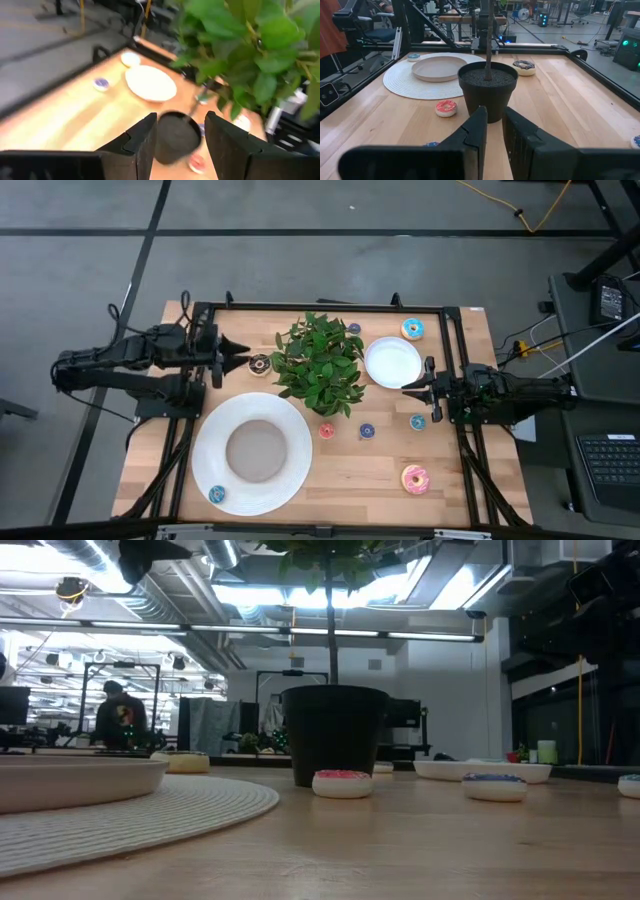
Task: Pick & Place donuts
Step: Put the small light blue donut on the white plate
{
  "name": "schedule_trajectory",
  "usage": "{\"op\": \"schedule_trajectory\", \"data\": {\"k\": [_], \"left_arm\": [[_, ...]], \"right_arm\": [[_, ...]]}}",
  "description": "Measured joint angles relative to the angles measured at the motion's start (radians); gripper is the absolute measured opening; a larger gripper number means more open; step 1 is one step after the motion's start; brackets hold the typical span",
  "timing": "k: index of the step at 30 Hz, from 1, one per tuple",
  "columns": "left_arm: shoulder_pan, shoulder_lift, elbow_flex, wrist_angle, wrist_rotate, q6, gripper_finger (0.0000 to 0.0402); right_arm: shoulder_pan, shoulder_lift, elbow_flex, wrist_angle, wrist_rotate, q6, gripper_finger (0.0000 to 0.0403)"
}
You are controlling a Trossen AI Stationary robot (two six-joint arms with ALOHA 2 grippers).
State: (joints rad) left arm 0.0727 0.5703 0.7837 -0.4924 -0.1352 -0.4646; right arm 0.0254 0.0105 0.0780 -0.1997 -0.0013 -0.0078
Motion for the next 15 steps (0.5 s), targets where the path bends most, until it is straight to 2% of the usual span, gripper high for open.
{"op": "schedule_trajectory", "data": {"k": [15], "left_arm": [[-0.240,0.040,0.000,-0.067,-0.001,-0.266,0.0157]], "right_arm": [[0.000,0.000,0.000,0.000,0.000,0.000,0.0063]]}}
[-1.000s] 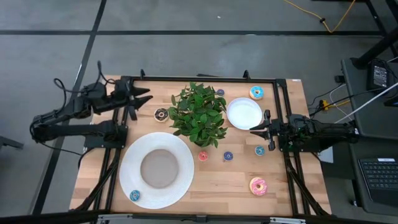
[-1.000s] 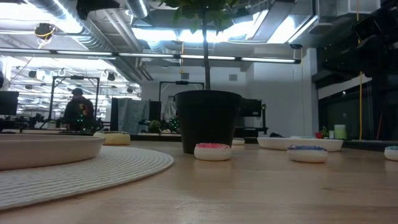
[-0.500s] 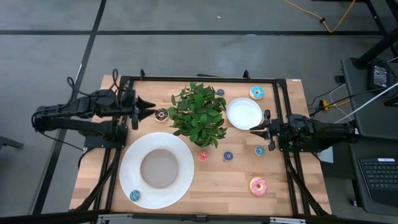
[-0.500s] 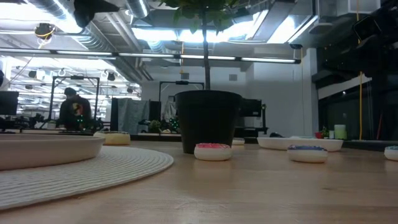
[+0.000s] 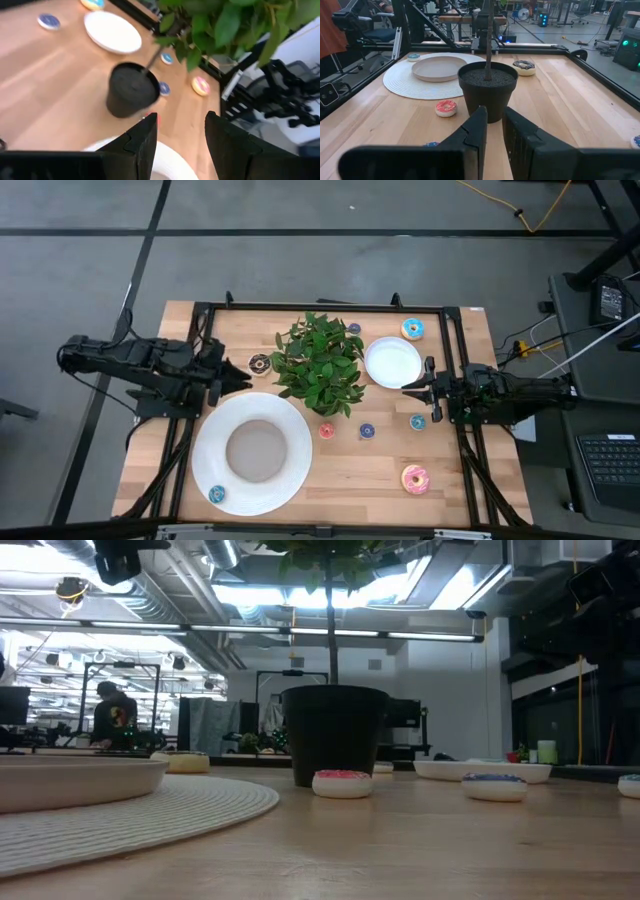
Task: Pick & Place donuts
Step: Put the small light blue donut on the white plate
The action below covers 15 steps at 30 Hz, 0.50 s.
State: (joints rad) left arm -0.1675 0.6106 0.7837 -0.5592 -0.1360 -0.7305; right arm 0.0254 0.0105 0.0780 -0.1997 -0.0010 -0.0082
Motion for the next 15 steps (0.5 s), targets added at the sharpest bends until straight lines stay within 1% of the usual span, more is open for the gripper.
{"op": "schedule_trajectory", "data": {"k": [8,10,15], "left_arm": [[-0.124,0.057,0.013,-0.025,0.005,-0.123,0.0157],[-0.151,0.083,0.044,-0.065,0.003,-0.133,0.0157],[-0.188,0.171,0.166,-0.199,-0.003,-0.143,0.0157]], "right_arm": [[0.000,0.000,0.000,0.000,0.000,0.000,0.0063],[0.000,0.000,0.000,0.000,0.000,0.000,0.0063],[0.000,0.000,0.000,0.000,0.000,0.000,0.0063]]}}
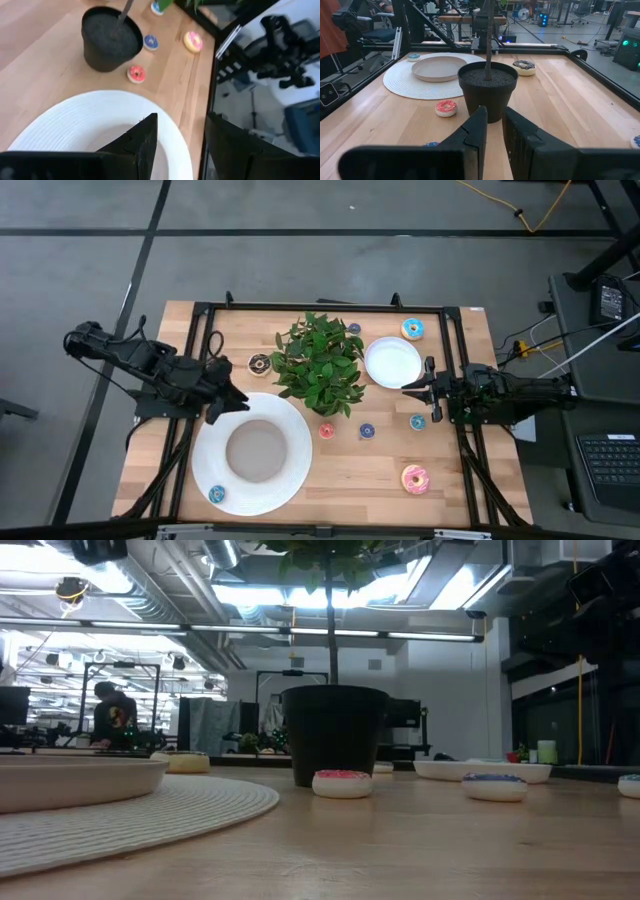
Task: Pick & Place donuts
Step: Put the small light blue donut on the white plate
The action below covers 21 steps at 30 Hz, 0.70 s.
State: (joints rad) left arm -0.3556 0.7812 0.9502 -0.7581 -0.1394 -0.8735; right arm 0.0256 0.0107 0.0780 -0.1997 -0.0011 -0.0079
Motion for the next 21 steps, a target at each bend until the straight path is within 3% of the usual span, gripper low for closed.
{"op": "schedule_trajectory", "data": {"k": [12,21], "left_arm": [[-0.088,0.215,0.252,-0.340,0.045,-0.128,0.0157],[-0.194,0.318,0.281,-0.502,0.073,-0.235,0.0157]], "right_arm": [[0.000,0.000,0.000,0.000,0.000,0.000,0.0063],[0.000,0.000,0.000,0.000,0.000,0.000,0.0063]]}}
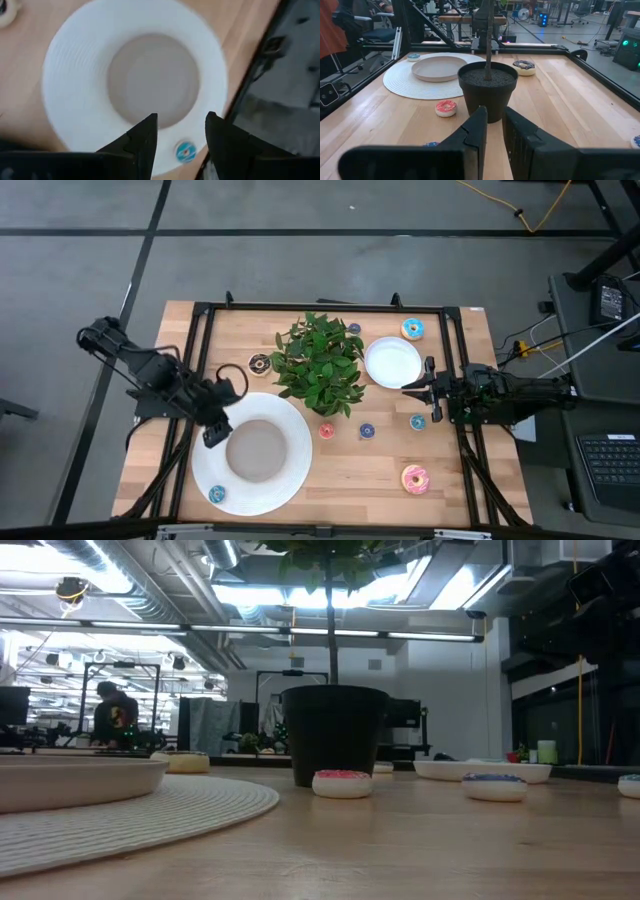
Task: Pick & Place donuts
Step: Put the small light blue donut on the white plate
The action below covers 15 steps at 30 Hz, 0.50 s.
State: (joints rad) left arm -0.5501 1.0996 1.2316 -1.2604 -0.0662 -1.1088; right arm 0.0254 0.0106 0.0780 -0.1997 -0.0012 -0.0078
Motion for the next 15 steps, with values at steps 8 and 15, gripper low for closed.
{"op": "schedule_trajectory", "data": {"k": [8,15], "left_arm": [[-0.089,0.087,0.000,-0.070,-0.018,-0.093,0.0157],[-0.135,0.162,0.000,-0.087,-0.024,-0.136,0.0157]], "right_arm": [[0.000,0.000,0.000,0.000,0.000,0.000,0.0063],[0.000,0.000,0.000,0.000,0.000,0.000,0.0063]]}}
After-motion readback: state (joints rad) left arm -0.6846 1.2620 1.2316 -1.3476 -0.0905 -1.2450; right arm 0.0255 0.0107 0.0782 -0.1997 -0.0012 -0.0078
